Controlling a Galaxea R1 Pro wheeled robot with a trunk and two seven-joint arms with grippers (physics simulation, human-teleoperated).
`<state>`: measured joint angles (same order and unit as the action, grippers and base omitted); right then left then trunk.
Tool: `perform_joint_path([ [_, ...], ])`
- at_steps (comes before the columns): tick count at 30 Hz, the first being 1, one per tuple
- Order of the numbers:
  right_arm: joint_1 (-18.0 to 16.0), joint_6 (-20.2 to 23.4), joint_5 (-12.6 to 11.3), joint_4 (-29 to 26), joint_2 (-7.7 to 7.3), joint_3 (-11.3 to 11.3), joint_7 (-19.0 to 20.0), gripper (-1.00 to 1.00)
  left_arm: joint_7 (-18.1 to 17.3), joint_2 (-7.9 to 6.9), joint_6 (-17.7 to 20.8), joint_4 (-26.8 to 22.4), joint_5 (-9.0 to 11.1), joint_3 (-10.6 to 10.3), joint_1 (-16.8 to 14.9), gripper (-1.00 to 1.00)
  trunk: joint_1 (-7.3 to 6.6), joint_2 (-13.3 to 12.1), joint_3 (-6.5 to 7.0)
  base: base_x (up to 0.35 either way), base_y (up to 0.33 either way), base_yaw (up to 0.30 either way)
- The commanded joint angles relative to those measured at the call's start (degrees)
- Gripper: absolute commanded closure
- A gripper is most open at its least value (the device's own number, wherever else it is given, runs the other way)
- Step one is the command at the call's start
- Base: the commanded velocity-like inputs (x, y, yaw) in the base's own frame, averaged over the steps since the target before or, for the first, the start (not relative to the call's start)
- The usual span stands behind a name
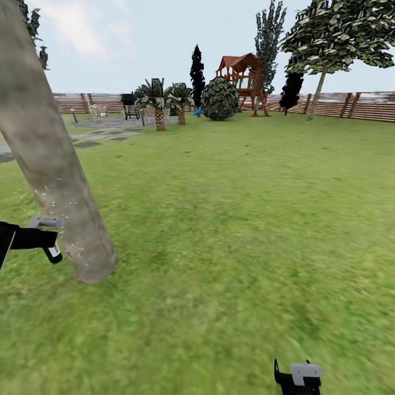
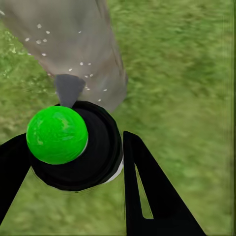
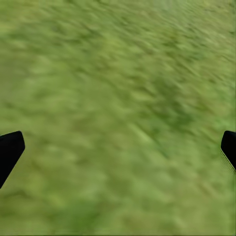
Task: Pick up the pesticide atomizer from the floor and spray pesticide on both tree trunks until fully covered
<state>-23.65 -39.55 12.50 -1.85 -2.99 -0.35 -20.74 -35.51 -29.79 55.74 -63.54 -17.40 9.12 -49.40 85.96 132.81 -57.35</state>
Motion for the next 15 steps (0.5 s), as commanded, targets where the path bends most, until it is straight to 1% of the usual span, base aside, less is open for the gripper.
perform_joint_path([
  [1, -0.02, 0.0, -0.01, 0.0, 0.02, 0.0, 0.0, -1.0, 0.0, 0.0, -0.01, 0.0, -0.05, -0.03, 0.04, 1.0, 0.0, 0.0, 0.0, 0.258, -0.171, 0.0],
  [3, -0.01, 0.0, -0.02, 0.0, 0.03, 0.0, 0.0, -1.0, 0.01, 0.0, -0.01, 0.0, -0.08, -0.06, 0.07, 1.0, 0.0, 0.0, 0.0, 0.258, -0.171, 0.057],
  [7, 0.0, 0.0, -0.02, 0.0, 0.02, 0.0, 0.0, -1.0, 0.15, -0.06, -0.03, 0.0, -0.32, -0.07, 0.36, 1.0, 0.0, 0.0, 0.0, 0.208, -0.131, 0.241],
  [8, -0.01, 0.0, -0.02, 0.0, 0.03, 0.0, 0.0, -1.0, 0.16, -0.07, -0.02, 0.0, -0.76, -0.1, 0.39, 1.0, 0.0, 0.0, 0.0, 0.071, -0.04, 0.271],
  [10, 0.0, 0.0, -0.02, 0.0, 0.01, 0.0, 0.0, -1.0, 0.18, -0.09, -0.04, 0.04, -2.87, -0.08, 0.43, 1.0, 0.0, 0.0, 0.0, 0.027, -0.016, 0.275],
  [12, 0.0, 0.0, -0.02, 0.0, 0.0, 0.0, 0.0, -1.0, 0.18, -0.09, -0.02, 0.11, -4.36, -0.07, 0.44, 1.0, 0.0, 0.0, 0.0, 0.009, -0.005, 0.277],
  [13, -0.01, 0.0, -0.01, 0.0, 0.0, 0.0, 0.0, -1.0, 0.17, -0.07, -0.01, 0.4, -4.88, -0.07, 0.44, 1.0, 0.0, 0.0, 0.0, 0.002, -0.001, 0.26],
  [15, -0.01, 0.0, -0.02, -0.01, 0.03, 0.0, 0.0, -1.0, 0.13, -0.02, -0.01, 0.69, -5.03, -0.13, 0.5, 1.0, 0.0, 0.0, 0.0, 0.003, 0.0, 0.115],
])
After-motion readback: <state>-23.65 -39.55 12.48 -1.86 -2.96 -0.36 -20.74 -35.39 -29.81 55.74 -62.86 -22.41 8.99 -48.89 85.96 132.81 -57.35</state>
